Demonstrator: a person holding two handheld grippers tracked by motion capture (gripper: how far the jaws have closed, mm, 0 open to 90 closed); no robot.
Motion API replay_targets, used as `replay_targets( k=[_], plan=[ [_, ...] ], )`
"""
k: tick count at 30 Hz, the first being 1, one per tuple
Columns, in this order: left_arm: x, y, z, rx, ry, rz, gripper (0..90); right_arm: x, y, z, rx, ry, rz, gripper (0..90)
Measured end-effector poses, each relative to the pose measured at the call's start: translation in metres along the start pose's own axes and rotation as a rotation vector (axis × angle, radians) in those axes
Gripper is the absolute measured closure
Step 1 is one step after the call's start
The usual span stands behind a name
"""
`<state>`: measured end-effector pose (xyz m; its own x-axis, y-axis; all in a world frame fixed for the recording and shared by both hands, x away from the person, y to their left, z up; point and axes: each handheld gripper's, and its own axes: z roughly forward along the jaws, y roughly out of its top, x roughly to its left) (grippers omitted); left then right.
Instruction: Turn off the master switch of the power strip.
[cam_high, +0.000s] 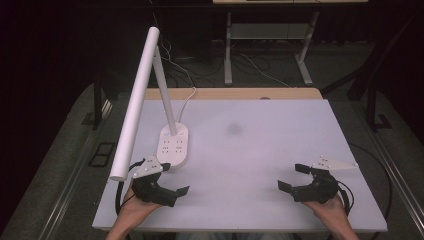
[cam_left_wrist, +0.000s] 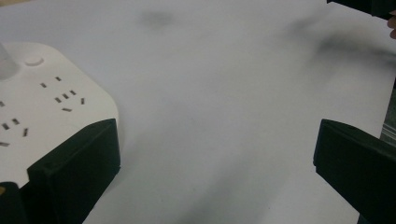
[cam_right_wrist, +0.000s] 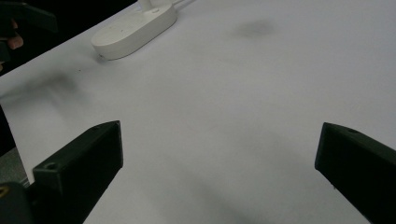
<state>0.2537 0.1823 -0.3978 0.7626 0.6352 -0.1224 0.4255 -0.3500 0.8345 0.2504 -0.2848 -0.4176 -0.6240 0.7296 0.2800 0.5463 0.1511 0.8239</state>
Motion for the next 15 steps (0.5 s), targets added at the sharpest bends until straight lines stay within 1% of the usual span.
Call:
replay_targets(
  k=[3, 11, 15],
  plan=[
    [0.002, 0.001, -0.002, -0.003, 0.004, -0.005, 0.0, 0.000, 0.000, 0.000, -0.001, 0.000, 0.001, 0.3],
    [0.011, 0.009, -0.009, 0.019, 0.010, 0.009, 0.0, 0.000, 0.000, 0.000, 0.001, 0.000, 0.000, 0.3],
    [0.014, 0.012, -0.010, 0.025, 0.015, 0.006, 0.0, 0.000, 0.000, 0.000, 0.001, 0.000, 0.001, 0.3]
  ],
)
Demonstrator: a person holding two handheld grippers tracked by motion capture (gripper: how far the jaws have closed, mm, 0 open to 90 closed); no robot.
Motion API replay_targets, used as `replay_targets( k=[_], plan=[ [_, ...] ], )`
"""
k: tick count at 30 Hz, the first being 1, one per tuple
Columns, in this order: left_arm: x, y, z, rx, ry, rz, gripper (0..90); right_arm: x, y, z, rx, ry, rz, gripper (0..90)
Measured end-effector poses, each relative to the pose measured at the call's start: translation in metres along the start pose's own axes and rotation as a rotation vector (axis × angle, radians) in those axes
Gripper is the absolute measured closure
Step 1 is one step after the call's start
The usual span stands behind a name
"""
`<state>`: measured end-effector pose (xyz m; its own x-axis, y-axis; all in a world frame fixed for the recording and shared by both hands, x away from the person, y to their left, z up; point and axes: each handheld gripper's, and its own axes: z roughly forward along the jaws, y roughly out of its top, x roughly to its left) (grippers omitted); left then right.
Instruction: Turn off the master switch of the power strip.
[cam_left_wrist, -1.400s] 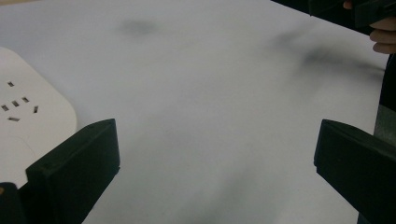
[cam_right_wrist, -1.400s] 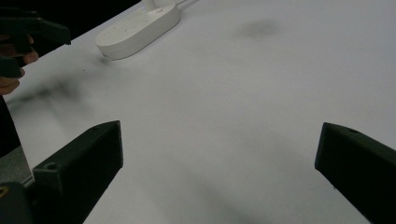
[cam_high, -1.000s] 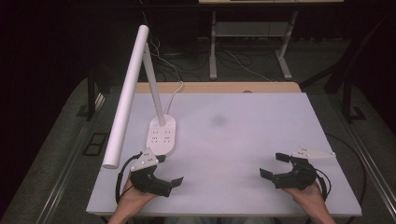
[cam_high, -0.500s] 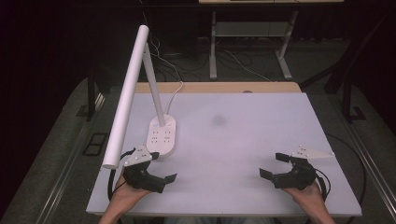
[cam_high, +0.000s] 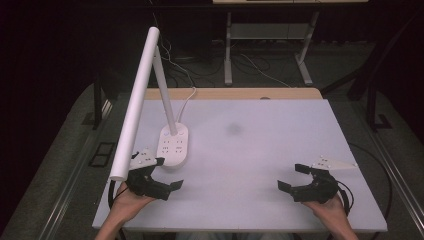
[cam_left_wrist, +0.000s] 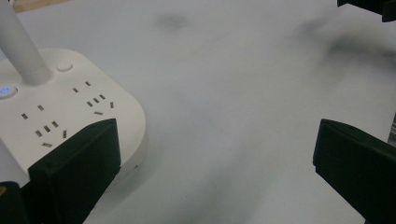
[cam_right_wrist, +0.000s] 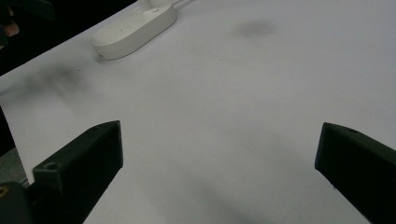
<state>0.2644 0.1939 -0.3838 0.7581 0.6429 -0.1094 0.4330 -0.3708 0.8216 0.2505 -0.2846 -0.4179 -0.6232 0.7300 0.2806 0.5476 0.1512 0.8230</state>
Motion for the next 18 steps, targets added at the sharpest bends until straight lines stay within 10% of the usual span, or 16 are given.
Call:
replay_targets(
  k=[18],
  plan=[
    [0.022, 0.018, -0.004, 0.046, 0.024, 0.005, 0.0, 0.000, 0.000, 0.000, 0.003, -0.001, -0.002, 0.3]
  ],
)
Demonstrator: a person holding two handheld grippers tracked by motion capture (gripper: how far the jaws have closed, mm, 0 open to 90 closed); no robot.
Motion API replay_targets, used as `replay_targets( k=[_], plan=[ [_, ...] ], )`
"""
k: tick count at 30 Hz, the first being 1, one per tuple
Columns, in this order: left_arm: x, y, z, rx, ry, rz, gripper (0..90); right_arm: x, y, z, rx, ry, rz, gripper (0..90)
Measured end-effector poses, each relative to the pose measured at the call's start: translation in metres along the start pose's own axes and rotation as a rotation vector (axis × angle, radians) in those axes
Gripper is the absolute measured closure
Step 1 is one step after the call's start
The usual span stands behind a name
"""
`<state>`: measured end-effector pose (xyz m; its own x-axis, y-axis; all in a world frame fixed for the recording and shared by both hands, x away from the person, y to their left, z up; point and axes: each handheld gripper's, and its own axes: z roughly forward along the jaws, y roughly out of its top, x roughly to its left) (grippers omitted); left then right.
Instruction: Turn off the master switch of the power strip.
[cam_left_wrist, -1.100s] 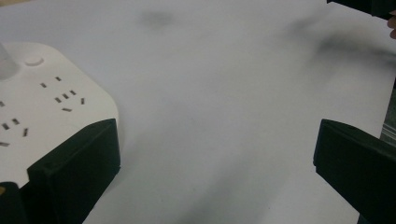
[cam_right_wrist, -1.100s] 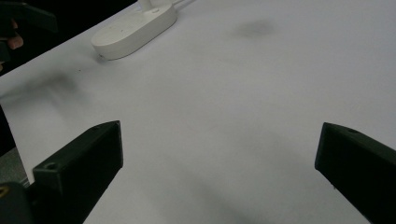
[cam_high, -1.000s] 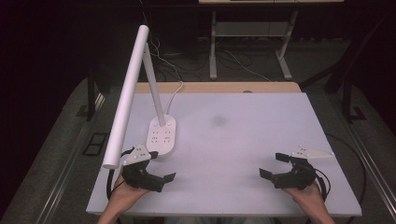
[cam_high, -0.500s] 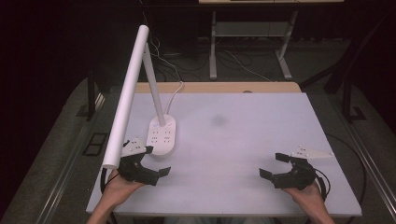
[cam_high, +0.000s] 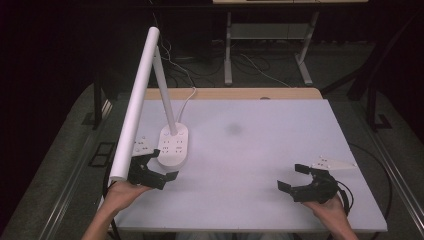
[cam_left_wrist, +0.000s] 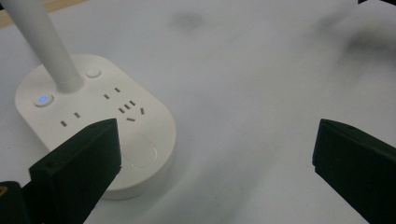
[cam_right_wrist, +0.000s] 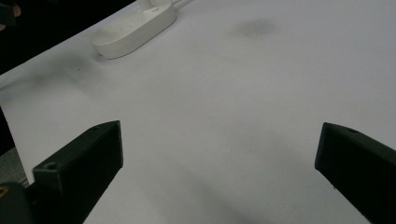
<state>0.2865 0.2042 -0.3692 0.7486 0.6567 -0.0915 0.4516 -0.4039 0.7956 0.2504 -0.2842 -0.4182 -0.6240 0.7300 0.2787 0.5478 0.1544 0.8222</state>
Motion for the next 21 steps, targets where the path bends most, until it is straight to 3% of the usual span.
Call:
replay_targets(
  k=[21],
  plan=[
    [0.034, 0.013, -0.003, 0.049, 0.041, 0.001, 1.6, 0.000, 0.000, 0.000, 0.002, -0.001, 0.001, 0.3]
  ],
)
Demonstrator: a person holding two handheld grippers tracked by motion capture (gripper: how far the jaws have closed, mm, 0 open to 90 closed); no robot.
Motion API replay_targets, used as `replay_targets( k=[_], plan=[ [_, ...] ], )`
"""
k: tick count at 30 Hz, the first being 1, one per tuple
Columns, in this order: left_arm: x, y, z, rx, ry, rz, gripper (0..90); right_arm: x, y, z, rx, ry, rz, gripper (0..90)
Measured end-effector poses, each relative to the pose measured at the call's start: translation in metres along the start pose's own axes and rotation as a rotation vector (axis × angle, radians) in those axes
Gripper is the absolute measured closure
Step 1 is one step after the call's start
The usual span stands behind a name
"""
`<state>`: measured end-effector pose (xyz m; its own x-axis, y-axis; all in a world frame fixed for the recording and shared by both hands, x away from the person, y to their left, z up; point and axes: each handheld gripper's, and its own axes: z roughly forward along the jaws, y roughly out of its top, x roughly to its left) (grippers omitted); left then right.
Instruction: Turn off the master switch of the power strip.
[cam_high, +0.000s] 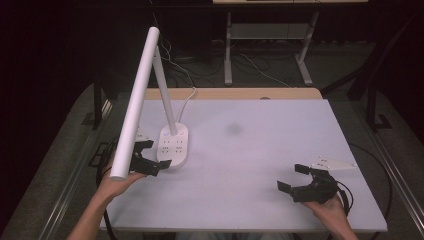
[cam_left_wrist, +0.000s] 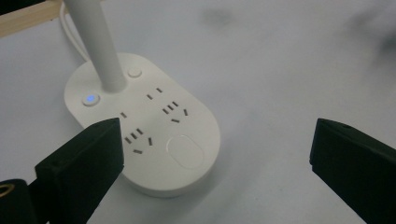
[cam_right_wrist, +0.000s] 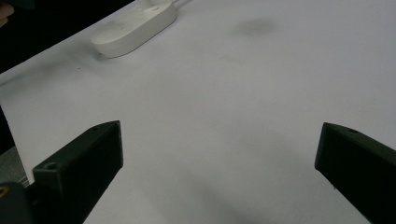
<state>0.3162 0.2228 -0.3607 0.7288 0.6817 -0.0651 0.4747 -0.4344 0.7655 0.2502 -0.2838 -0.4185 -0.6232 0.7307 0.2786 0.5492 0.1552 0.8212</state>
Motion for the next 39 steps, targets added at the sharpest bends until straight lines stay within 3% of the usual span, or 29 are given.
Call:
replay_targets(
  k=[6, 20, 24, 39],
  plan=[
    [0.010, 0.003, -0.001, 0.017, 0.019, -0.006, 2.5, 0.000, 0.000, 0.000, 0.002, -0.001, -0.001, 0.3],
    [0.036, 0.008, 0.000, -0.011, 0.072, -0.083, 11.9, 0.000, 0.000, 0.000, -0.004, 0.000, -0.007, 0.3],
    [0.042, 0.010, 0.001, -0.009, 0.088, -0.089, 14.5, 0.000, 0.000, 0.000, -0.004, 0.000, -0.005, 0.3],
    [0.061, 0.026, 0.006, 0.006, 0.092, -0.122, 23.1, 0.000, 0.000, 0.000, -0.003, 0.001, -0.005, 0.3]
  ],
)
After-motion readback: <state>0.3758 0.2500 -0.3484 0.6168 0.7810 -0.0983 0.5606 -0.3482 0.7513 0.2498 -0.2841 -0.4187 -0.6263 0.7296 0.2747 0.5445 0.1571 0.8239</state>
